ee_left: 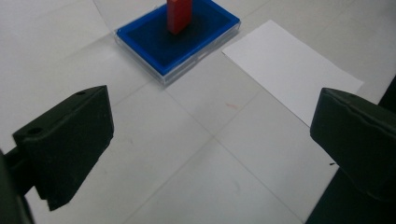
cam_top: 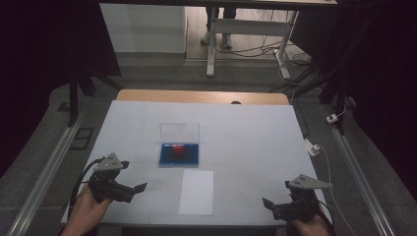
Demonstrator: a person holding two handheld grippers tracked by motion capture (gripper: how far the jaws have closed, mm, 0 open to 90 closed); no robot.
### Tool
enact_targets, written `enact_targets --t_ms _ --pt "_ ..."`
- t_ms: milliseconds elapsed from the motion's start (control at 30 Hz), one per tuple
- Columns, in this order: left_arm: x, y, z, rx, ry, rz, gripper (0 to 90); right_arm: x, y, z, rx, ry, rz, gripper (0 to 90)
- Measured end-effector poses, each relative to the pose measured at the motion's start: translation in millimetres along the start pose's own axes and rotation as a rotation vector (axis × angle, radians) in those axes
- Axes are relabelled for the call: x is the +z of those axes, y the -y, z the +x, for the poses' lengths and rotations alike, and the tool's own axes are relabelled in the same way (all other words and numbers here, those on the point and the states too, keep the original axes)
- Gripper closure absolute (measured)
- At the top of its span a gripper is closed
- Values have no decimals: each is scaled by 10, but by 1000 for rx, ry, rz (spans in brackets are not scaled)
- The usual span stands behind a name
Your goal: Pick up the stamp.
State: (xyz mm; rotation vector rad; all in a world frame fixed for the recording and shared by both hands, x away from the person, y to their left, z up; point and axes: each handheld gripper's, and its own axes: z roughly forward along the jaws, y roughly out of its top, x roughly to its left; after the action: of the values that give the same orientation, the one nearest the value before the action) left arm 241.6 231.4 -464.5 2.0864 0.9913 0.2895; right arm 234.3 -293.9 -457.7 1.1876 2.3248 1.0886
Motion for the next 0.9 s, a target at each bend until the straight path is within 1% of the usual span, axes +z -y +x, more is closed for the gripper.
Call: enact_targets --t_ms 133,200,433,567,900 --pt "66 -78 22 12 0 2 2 2 0 2 -2 -2 1 0" --pt "97 -114 33 10 5 0 1 3 0 3 -3 -3 1 0" --pt "218 -230 66 31 1 14 2 9 -2 4 -6 -2 6 0" --pt "276 -291 79 47 -6 22 2 9 -2 2 -4 -3 5 0" --pt "449 -467 118 93 1 41 2 19 -9 8 -9 -5 13 0"
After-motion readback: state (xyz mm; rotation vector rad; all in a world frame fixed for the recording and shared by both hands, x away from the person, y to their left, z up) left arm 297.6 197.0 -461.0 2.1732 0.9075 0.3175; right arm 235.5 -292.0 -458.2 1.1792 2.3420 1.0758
